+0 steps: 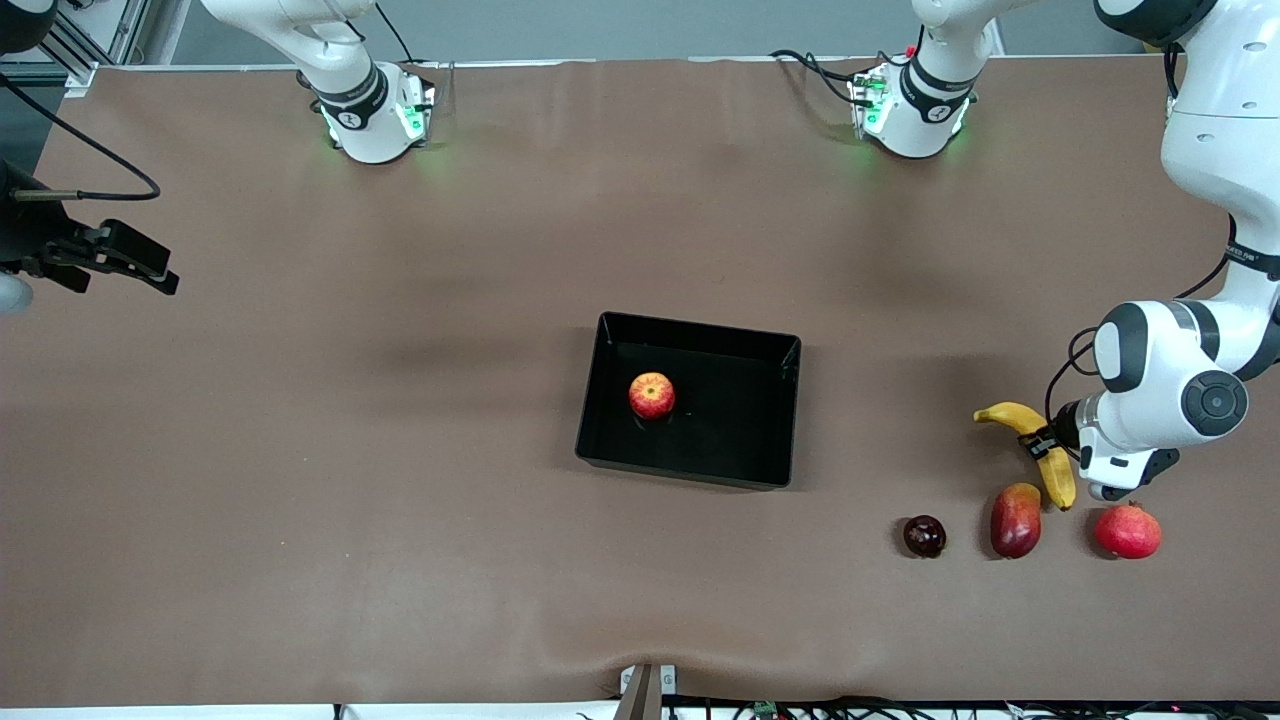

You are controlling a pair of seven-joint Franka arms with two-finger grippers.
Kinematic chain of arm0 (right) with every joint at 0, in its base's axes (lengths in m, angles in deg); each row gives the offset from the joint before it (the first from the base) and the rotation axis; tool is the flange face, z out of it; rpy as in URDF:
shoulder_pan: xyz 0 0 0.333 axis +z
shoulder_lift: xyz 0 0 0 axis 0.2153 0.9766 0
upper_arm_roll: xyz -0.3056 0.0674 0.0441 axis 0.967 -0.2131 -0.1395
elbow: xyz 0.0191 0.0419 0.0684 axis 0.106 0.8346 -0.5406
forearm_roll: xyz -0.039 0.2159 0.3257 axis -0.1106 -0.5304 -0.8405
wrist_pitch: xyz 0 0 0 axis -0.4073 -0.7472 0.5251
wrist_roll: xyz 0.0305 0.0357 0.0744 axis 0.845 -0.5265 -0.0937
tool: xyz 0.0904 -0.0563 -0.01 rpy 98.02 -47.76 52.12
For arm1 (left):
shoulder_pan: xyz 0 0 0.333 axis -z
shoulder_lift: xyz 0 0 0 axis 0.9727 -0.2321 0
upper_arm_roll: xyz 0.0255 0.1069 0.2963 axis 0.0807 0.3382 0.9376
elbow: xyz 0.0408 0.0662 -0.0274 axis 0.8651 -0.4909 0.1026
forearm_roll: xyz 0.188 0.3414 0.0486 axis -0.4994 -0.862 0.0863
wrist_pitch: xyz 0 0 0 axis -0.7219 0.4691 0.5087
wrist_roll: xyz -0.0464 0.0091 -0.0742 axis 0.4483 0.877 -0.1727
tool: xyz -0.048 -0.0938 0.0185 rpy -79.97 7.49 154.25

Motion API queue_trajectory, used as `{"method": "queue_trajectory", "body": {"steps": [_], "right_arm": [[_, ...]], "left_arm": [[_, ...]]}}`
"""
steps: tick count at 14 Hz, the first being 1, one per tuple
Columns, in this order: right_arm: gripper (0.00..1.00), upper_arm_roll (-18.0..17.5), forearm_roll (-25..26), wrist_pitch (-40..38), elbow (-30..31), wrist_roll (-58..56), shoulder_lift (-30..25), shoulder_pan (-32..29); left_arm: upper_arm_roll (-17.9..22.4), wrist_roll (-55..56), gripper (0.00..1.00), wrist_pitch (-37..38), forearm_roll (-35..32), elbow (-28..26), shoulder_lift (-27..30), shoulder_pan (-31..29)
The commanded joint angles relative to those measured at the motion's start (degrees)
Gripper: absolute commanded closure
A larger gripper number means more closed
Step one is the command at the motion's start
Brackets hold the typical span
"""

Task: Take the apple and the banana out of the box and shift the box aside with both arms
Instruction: 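Lower the banana onto the table and open the left gripper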

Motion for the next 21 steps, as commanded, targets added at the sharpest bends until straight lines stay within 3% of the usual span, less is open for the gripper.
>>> {"method": "queue_trajectory", "body": {"steps": [1, 2, 4, 7, 12, 17, 21], "right_arm": [[0.0, -0.5, 0.3, -0.5, -0.6, -0.7, -0.1, -0.6], [0.0, -0.5, 0.3, -0.5, -0.6, -0.7, -0.1, -0.7], [0.0, -0.5, 0.3, -0.5, -0.6, -0.7, -0.1, -0.7], [0.0, -0.5, 0.2, -0.5, -0.7, -0.6, -0.1, -0.9], [0.0, -0.5, 0.1, -0.5, -0.7, -0.7, 0.0, -0.6], [0.0, -0.4, -0.5, -0.5, -0.6, -0.6, 0.4, -1.0], [0.0, -0.5, -0.5, -0.5, -0.6, -0.6, 0.4, -1.0]], "left_arm": [[-0.3, -0.5, 0.18, -0.6, -1.5, 0.4, -0.6, -0.4], [-0.3, -0.5, 0.0, -0.6, -1.5, 0.5, -0.5, -0.4], [-0.4, -0.4, 0.0, -0.1, -1.5, 0.5, 0.4, -0.2], [-1.2, 0.0, 0.0, 3.1, -1.5, 0.5, 6.2, 0.5], [-10.5, 0.1, 0.0, 11.2, -1.4, 1.9, 13.7, 0.9], [-21.2, 0.6, 0.0, 11.2, -1.4, 3.4, 13.4, 2.3], [-21.4, 4.0, 0.0, 11.2, -1.3, 9.1, 10.3, 13.4]]}}
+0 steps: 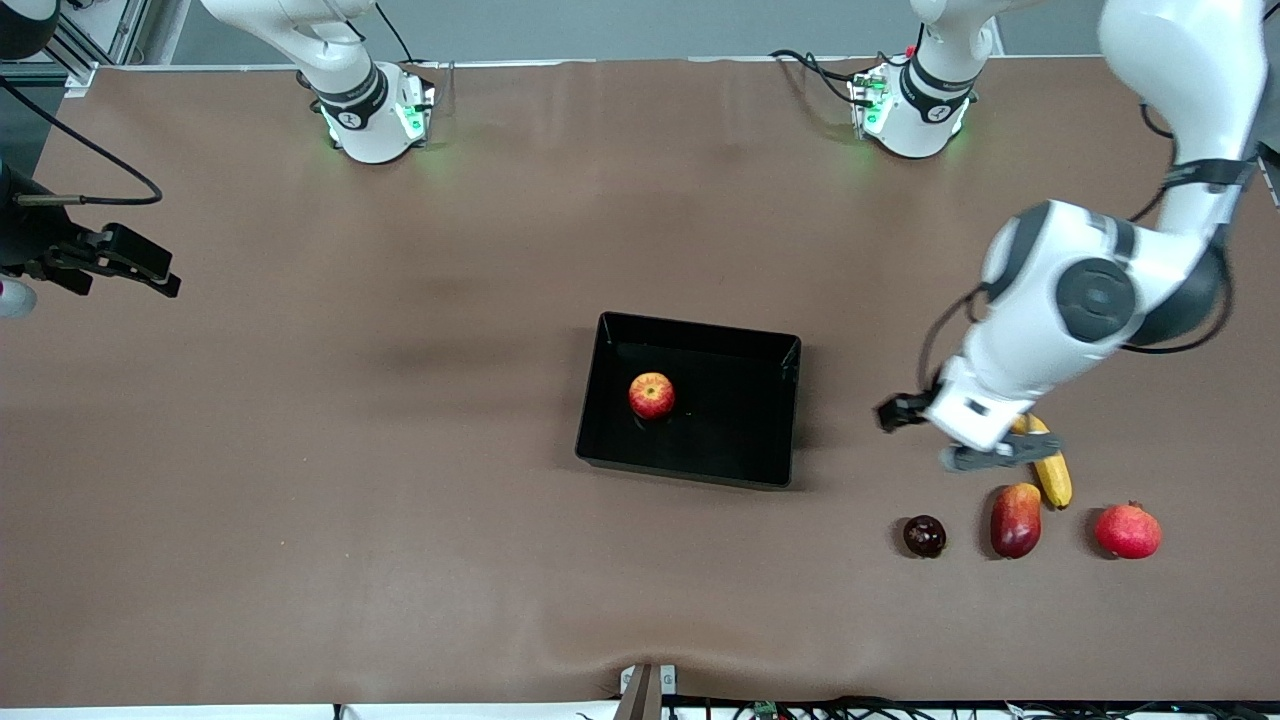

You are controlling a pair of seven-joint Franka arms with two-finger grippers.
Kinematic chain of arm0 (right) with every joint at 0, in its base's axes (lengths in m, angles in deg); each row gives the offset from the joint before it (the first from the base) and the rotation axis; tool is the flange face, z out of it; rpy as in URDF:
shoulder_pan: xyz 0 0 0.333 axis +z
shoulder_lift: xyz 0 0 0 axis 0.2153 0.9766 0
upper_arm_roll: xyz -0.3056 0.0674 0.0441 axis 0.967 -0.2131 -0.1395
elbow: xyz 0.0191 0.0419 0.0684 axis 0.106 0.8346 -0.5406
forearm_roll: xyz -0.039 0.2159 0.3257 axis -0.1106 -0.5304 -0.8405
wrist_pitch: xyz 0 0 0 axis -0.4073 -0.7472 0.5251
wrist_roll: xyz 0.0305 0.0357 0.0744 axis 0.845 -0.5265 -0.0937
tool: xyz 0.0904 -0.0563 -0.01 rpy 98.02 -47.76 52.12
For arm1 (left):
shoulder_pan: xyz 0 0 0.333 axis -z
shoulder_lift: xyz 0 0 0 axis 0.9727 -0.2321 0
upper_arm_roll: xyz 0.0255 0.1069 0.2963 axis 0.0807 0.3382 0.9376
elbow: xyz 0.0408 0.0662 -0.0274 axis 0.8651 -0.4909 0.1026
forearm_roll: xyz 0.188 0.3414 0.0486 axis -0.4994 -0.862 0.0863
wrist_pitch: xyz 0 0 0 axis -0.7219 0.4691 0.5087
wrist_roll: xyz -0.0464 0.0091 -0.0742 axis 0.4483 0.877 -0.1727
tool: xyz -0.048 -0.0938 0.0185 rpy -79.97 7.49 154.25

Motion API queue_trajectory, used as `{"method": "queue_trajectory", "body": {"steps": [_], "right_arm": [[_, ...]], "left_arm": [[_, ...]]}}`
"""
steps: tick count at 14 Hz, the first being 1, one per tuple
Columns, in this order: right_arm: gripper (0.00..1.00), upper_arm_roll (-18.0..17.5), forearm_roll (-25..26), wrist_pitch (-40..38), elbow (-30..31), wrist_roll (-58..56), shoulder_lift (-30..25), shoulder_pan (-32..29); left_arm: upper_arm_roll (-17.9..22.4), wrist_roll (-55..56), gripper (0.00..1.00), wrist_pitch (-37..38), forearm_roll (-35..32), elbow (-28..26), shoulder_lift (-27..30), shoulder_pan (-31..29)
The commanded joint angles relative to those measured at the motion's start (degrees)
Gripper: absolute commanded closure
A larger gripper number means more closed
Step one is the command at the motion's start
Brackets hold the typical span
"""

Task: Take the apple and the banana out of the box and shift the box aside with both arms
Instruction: 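Move the left gripper back over the red apple in the tray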

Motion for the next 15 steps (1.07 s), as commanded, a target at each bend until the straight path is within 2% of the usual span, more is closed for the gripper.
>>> {"method": "queue_trajectory", "body": {"steps": [1, 3, 7, 9, 15], "right_arm": [[0.0, -0.6, -0.4, -0.5, -0.6, -0.6, 0.1, -1.0], [0.0, -0.6, -0.4, -0.5, -0.6, -0.6, 0.1, -0.9], [0.0, -0.6, -0.5, -0.8, -0.5, -0.6, 0.1, -0.9], [0.0, -0.6, -0.5, -2.4, -0.2, -0.5, 0.2, -0.6], [0.0, -0.6, -0.6, -2.8, -0.2, -0.4, 0.8, -0.2]], "left_arm": [[0.2, 4.3, 0.0, 0.5, -1.2, 5.8, -4.3, 7.5], [1.2, 6.9, 0.0, 0.5, -1.2, 9.5, -7.5, 13.4], [12.1, 11.2, 0.0, 0.5, -0.7, 15.4, -11.6, 29.3], [15.6, 14.6, 0.0, 0.3, -0.5, 18.0, -14.5, 35.0], [17.7, 17.6, 0.0, -5.2, -0.5, 19.2, -19.5, 41.4]]}}
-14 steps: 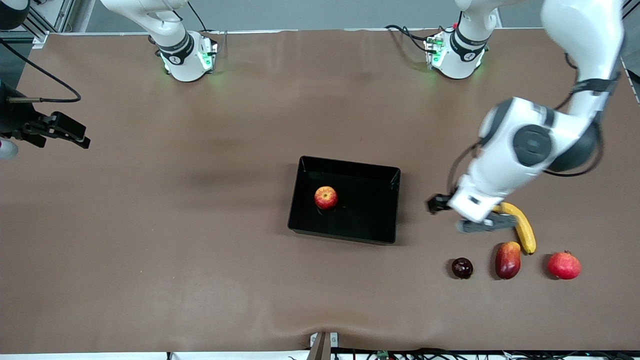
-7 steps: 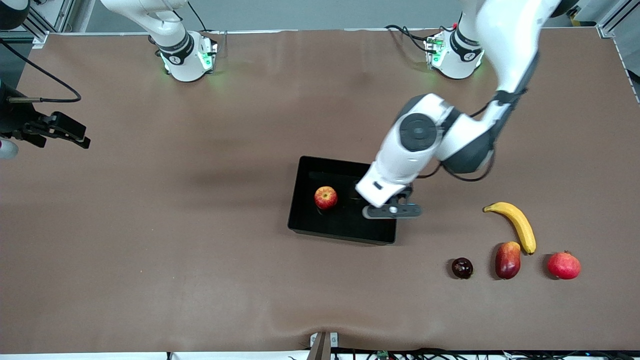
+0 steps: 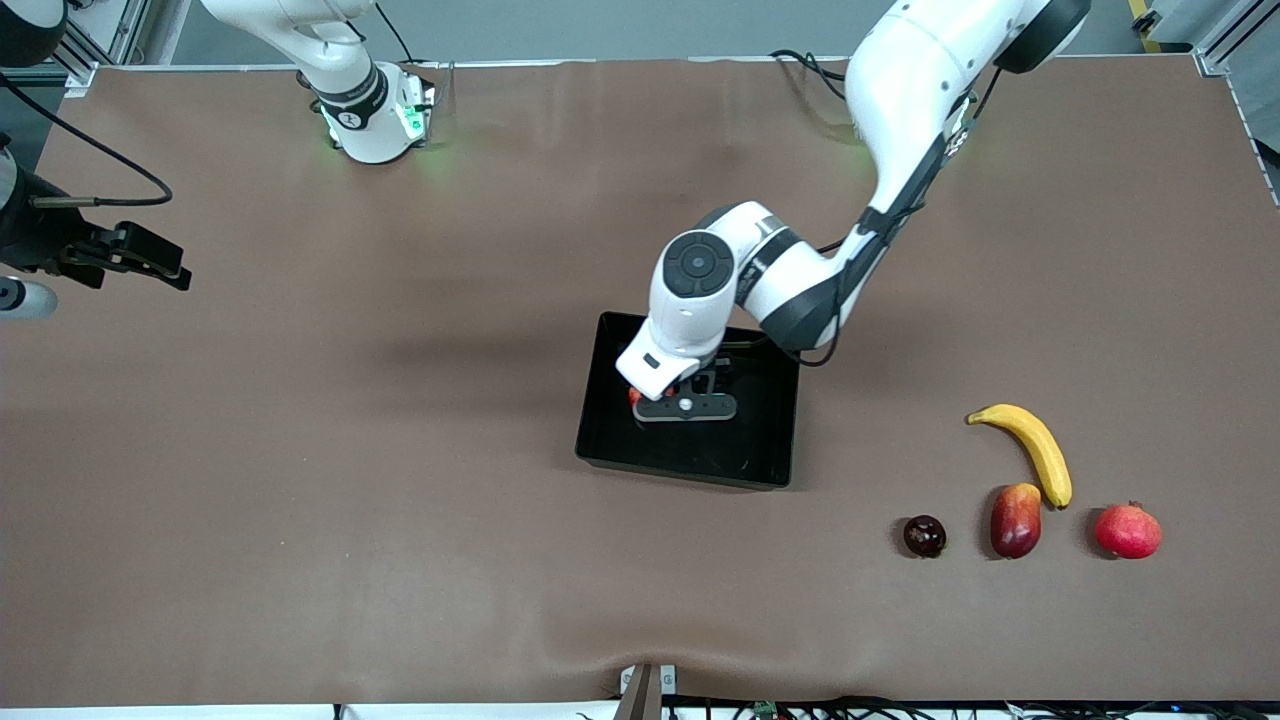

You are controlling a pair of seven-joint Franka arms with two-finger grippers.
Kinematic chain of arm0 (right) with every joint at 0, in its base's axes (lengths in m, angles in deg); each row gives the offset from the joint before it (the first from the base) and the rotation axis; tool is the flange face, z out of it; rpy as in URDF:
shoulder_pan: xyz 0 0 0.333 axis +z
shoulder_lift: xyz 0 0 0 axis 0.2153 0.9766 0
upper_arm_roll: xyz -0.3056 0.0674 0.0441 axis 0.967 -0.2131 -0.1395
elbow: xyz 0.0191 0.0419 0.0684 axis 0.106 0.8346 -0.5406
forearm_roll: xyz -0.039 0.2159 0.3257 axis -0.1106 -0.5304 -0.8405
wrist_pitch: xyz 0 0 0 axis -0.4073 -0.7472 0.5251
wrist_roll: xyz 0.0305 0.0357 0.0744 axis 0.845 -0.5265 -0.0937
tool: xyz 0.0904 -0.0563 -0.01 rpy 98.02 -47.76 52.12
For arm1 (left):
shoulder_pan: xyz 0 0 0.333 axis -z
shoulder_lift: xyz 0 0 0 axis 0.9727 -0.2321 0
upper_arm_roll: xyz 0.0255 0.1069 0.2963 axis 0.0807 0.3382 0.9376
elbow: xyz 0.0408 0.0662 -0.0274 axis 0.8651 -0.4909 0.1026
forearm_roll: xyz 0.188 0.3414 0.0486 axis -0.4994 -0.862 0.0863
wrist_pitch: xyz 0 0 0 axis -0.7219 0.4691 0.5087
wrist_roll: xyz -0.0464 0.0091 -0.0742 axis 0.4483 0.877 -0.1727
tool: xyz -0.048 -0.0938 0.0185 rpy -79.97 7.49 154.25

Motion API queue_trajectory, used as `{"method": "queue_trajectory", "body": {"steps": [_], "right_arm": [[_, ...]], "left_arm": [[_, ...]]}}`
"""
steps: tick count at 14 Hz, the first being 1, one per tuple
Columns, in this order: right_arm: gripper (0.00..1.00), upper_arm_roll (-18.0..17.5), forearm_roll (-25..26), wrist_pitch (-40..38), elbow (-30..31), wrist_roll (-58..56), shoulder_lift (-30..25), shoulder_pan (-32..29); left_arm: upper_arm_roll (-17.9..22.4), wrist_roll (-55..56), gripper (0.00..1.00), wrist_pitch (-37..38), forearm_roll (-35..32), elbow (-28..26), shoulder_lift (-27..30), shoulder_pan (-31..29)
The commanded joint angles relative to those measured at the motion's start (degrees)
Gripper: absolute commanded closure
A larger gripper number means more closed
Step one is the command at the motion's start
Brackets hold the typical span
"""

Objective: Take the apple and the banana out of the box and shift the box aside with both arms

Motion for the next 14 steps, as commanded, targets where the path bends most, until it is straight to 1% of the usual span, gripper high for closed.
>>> {"method": "queue_trajectory", "body": {"steps": [1, 5, 10, 14], "right_arm": [[0.0, -0.2, -0.4, -0.3, -0.4, -0.4, 0.6, -0.2], [0.0, -0.2, -0.5, -0.2, -0.6, -0.2, 0.6, -0.1], [0.0, -0.5, -1.4, -0.1, -0.7, 0.2, 2.3, 2.8], [0.0, -0.4, -1.3, -0.2, -0.7, 0.3, 3.0, 4.8]], "left_arm": [[2.0, 1.0, 0.0, -2.1, -0.5, 2.3, -2.4, 2.6], [2.2, 1.0, 0.0, -6.8, -0.6, 2.4, -6.0, 3.6], [2.3, 0.9, 0.0, -8.2, -1.0, 3.0, -8.7, 4.1], [5.7, 0.6, 0.0, -9.4, -0.8, 3.0, -10.2, 6.6]]}}
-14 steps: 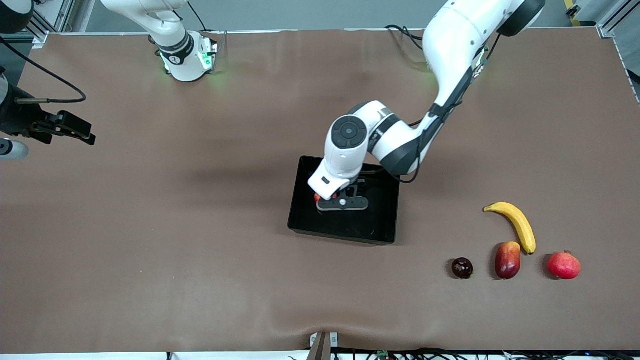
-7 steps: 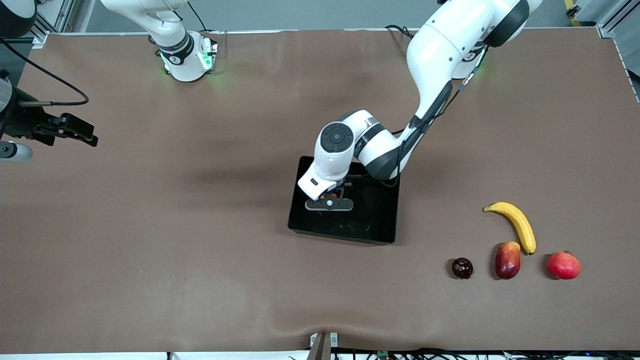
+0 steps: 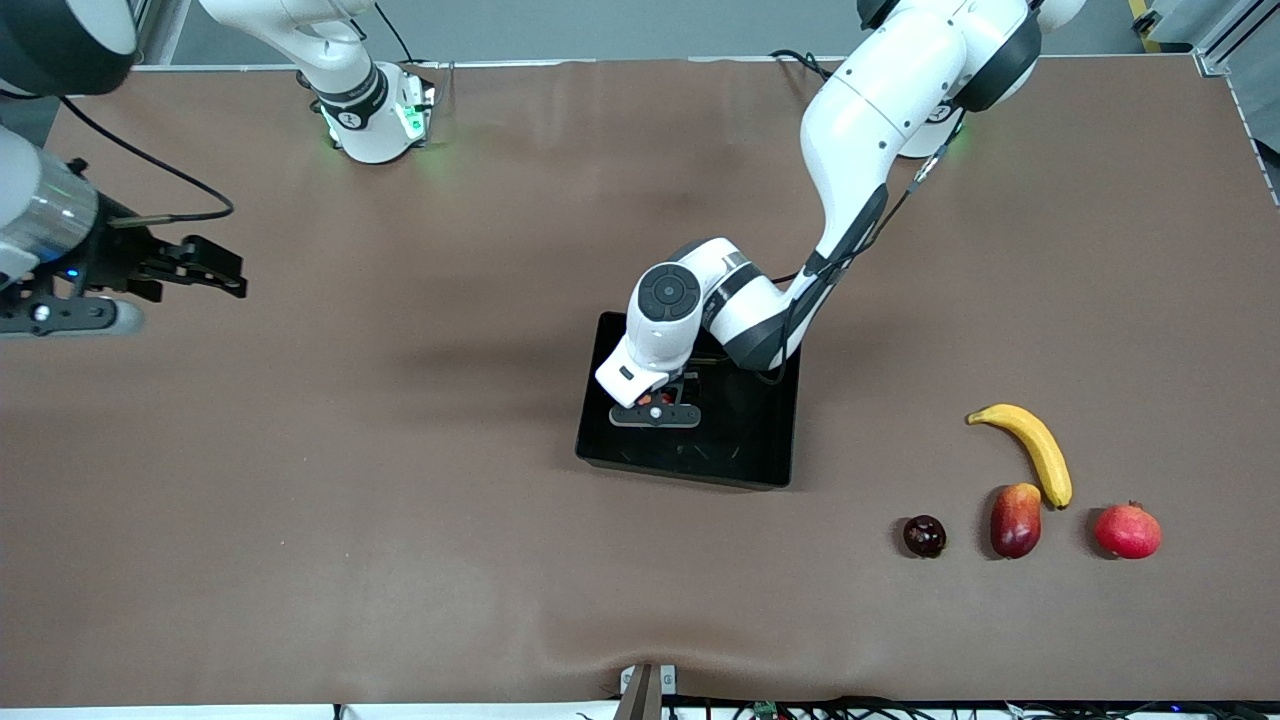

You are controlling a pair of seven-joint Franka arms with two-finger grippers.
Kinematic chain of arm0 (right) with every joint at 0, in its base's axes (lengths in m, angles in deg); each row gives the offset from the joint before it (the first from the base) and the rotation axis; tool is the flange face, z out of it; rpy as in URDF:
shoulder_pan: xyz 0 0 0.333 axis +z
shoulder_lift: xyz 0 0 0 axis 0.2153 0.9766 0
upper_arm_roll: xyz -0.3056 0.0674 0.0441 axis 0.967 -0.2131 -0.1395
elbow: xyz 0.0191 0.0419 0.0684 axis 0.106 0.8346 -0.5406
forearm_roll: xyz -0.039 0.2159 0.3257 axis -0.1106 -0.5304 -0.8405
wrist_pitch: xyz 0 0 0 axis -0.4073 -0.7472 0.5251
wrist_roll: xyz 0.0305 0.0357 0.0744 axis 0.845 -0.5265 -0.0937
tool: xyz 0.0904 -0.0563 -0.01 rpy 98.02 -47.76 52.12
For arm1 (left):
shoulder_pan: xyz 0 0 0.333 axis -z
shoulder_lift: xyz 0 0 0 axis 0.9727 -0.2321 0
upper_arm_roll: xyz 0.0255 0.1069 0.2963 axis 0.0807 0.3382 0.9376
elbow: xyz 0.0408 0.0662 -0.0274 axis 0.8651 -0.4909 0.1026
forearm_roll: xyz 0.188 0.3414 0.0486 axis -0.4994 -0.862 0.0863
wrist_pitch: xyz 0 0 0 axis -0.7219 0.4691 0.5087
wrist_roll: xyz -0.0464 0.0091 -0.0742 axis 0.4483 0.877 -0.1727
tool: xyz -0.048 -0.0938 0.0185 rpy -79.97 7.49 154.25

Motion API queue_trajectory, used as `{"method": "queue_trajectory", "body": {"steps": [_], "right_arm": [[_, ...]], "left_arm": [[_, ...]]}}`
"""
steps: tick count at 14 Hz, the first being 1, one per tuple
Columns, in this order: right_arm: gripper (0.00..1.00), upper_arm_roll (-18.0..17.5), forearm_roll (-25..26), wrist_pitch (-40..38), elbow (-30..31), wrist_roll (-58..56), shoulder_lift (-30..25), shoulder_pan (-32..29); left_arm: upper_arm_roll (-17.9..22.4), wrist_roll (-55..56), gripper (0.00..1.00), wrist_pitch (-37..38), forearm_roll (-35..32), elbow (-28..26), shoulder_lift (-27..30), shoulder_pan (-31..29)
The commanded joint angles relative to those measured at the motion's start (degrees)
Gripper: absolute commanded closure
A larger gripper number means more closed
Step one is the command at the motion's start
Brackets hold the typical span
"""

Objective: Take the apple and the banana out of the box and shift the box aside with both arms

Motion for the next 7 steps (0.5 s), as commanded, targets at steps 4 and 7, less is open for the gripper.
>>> {"method": "queue_trajectory", "body": {"steps": [4, 7], "right_arm": [[0.0, 0.2, -1.4, -0.1, -0.7, 0.1, 0.9, 0.8], [0.0, 0.2, -7.0, 0.0, -0.8, 0.1, 3.9, 1.9]], "left_arm": [[2.1, 1.1, 0.0, -2.9, -0.8, 1.9, -3.0, 2.3], [2.1, 1.0, 0.01, -2.9, -0.7, 1.8, -3.1, 2.3]]}}
